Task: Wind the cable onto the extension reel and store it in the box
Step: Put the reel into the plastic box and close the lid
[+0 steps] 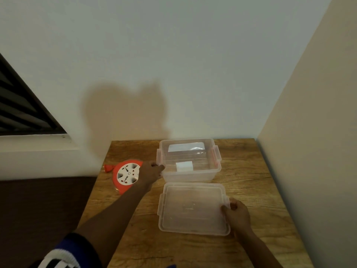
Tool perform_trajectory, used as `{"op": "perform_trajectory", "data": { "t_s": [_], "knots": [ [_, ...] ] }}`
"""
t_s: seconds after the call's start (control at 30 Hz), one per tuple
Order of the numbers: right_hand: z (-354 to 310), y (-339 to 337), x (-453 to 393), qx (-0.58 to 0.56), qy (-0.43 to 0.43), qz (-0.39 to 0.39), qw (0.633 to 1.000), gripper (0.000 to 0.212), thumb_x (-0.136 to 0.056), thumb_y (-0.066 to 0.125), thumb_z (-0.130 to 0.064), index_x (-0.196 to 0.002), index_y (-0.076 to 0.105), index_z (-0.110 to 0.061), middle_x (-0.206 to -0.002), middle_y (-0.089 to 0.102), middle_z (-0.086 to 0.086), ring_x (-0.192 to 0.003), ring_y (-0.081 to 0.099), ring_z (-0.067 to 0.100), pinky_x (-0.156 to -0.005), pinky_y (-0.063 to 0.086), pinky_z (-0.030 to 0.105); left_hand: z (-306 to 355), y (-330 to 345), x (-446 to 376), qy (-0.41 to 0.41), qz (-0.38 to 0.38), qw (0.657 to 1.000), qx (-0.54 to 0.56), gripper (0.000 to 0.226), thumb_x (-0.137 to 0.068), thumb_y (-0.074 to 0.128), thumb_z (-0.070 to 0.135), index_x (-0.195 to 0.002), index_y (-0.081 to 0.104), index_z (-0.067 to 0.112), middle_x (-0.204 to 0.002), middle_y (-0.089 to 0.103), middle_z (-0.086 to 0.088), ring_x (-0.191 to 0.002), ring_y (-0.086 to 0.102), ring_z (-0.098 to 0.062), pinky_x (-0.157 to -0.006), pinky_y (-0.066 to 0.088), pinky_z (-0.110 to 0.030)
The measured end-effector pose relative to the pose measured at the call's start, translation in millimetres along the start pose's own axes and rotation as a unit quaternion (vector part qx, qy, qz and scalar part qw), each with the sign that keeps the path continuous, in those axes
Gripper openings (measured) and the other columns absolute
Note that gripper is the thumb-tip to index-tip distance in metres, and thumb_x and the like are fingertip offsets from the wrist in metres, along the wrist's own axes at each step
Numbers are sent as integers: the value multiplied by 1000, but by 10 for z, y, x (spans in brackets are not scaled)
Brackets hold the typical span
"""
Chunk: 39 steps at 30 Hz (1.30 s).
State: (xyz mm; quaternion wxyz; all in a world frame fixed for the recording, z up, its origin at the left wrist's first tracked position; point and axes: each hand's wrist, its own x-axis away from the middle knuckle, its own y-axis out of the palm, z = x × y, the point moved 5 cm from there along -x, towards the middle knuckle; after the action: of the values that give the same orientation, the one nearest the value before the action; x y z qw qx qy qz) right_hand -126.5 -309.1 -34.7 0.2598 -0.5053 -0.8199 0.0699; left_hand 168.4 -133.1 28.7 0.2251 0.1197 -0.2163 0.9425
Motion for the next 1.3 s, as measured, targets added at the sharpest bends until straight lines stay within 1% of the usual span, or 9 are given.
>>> {"op": "perform_trajectory", "data": {
  "t_s": [0.27, 0.5, 0.6, 0.7, 0.83, 1.0, 1.13, 1.23, 1.3],
  "knots": [
    [4, -14, -33, 95, -54, -4, 994, 20, -80, 70, -17, -98, 61, -20, -84, 61, -10, -77, 59, 9, -62, 47, 27, -37, -5, 4, -3, -1, 1000, 14, 23, -96, 70, 15, -116, 68, 4, -113, 71, -14, -101, 71, -33, -73, 62, -32],
    [-85, -54, -40, 107, -72, -17, 992, 11, -76, 69, -19, -80, 64, -27, -74, 67, -9, -69, 61, 8, -59, 52, 30, -66, -7, 73, 39, 32, 998, -30, 29, -104, 58, 30, -109, 69, 4, -101, 73, -13, -87, 71, -27, -75, 63, -40],
    [-132, -96, -94, 140, -71, -23, 987, 15, -76, 69, -19, -87, 61, -24, -83, 64, -5, -76, 59, 12, -66, 51, 32, -140, -84, 145, 66, 53, 995, -55, 37, -107, 49, 32, -93, 68, 4, -88, 72, -17, -81, 68, -32, -78, 59, -50],
    [-269, -35, -88, 164, -112, -27, 980, 24, -78, 68, -18, -100, 59, -25, -95, 56, -3, -82, 54, 11, -66, 43, 26, -244, -279, 237, 87, 87, 989, -82, 41, -107, 49, 34, -87, 70, 4, -81, 73, -14, -78, 68, -31, -71, 55, -41],
    [-603, 364, 199, 165, -183, -99, 964, 25, -81, 70, -15, -101, 60, -27, -95, 56, -8, -78, 55, 5, -65, 50, 23, -390, -651, 223, 90, 131, 980, -121, 28, -102, 60, 26, -121, 69, 8, -104, 70, -4, -90, 64, -17, -81, 53, -34],
    [-954, 1235, 638, 151, -210, -278, 925, 32, -83, 68, -26, -112, 59, -32, -102, 59, -15, -87, 61, 4, -71, 50, 15, -448, -1142, -8, 131, 169, 951, -224, 34, -95, 71, 16, -126, 65, 4, -120, 67, -17, -104, 64, -27, -87, 54, -37],
    [-1151, 1941, 755, 128, -147, -332, 923, 48, -79, 70, -31, -123, 52, -33, -115, 56, -12, -94, 59, 6, -71, 51, 18, -420, -1400, -390, 130, 77, 940, -305, 39, -96, 68, 23, -128, 60, 5, -126, 64, -18, -113, 64, -35, -94, 55, -45],
    [-1350, 2351, 752, 97, -152, -324, 929, 26, -77, 70, -36, -100, 60, -42, -97, 65, -24, -89, 62, -2, -72, 54, 17, -419, -1479, -667, 106, 8, 921, -374, 54, -96, 64, 41, -136, 53, 6, -136, 61, -18, -126, 59, -37, -106, 48, -51],
    [-1420, 2571, 664, 117, -158, -306, 932, 15, -79, 68, -40, -91, 63, -33, -86, 68, -14, -82, 64, 1, -80, 57, 29, -421, -1499, -830, 98, -14, 888, -449, 66, -96, 56, 54, -145, 47, 11, -150, 52, -15, -141, 47, -35, -119, 30, -56]
  ]
}}
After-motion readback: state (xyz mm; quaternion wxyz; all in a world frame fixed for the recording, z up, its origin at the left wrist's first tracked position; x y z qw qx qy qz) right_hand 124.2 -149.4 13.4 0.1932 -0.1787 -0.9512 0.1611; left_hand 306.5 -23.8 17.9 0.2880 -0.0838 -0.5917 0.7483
